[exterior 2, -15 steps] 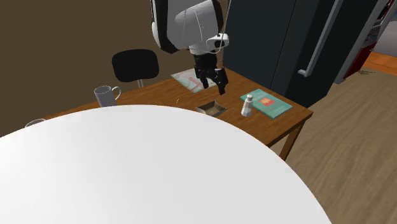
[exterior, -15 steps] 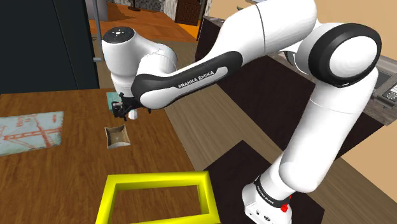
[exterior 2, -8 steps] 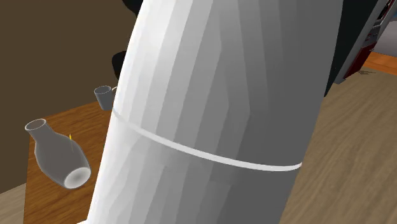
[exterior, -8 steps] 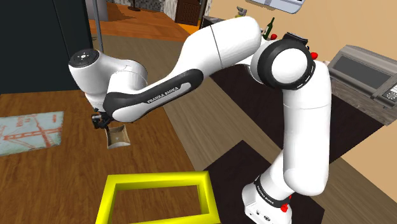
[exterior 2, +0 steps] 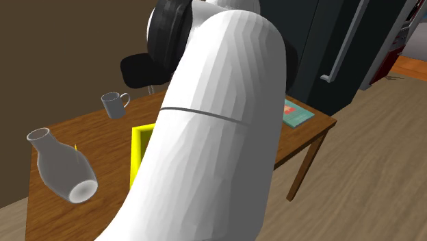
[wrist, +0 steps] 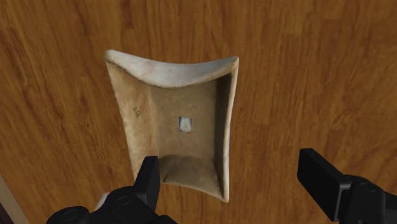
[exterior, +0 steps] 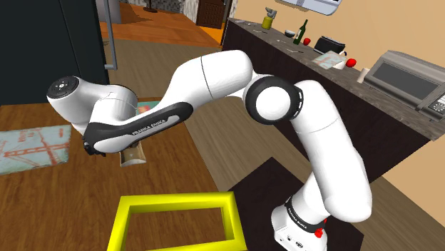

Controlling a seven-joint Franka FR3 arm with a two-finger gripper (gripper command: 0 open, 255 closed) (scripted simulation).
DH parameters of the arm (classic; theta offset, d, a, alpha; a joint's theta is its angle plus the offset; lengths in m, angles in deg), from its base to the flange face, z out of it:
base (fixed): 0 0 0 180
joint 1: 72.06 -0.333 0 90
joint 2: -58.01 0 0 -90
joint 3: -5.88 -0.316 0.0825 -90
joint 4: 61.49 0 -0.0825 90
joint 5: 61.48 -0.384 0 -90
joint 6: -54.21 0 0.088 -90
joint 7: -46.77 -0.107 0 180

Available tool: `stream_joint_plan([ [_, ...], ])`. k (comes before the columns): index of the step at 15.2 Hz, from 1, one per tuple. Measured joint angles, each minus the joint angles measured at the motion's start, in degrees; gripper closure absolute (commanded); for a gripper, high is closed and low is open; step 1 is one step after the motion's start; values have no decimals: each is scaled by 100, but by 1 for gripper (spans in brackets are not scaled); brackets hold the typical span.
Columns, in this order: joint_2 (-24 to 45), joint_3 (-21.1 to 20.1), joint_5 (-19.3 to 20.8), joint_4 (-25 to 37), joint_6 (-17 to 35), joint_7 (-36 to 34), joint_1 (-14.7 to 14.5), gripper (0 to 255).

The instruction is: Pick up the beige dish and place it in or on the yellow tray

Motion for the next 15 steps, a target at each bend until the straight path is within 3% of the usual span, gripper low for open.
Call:
stream_joint_plan([
  [13, 322, 123, 126, 73, 259, -37, 6, 0],
  [14, 322, 123, 126, 73, 259, -37, 6, 255],
  [15, 322, 123, 126, 73, 259, -37, 6, 255],
])
